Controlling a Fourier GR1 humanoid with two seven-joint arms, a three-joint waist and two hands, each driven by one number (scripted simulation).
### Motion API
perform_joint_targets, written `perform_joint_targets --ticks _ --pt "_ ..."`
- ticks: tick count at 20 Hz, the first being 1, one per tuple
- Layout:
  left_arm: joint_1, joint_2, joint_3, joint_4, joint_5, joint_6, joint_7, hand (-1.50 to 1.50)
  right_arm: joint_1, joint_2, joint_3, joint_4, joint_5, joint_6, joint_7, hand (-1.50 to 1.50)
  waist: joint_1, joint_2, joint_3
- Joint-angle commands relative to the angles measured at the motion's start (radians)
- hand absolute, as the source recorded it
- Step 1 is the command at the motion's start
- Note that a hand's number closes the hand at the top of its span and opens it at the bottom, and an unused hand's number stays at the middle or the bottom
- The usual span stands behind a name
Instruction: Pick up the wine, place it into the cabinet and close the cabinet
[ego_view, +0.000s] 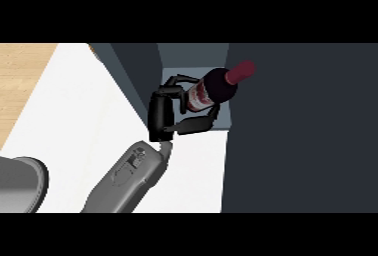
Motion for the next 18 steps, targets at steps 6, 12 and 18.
perform_joint_targets --ticks 6,12,18 --pt "-0.126 0.028 0.154 0.119 0.024 -0.095 0.053 1.5 0.037 0.001 -0.013 -0.127 -0.106 -0.01 0.048 -1.5 -0.003 0.0 0.0" --pt "-0.098 -0.006 0.123 0.21 0.067 -0.132 -0.039 1.5 0.035 -0.013 -0.049 -0.122 -0.14 -0.002 0.048 -1.5 -0.003 0.0 0.0" --pt "-0.2 0.003 0.186 0.366 0.058 -0.151 -0.038 1.5 0.042 0.008 -0.036 -0.096 -0.124 -0.003 0.026 -1.5 -0.003 0.001 0.0"
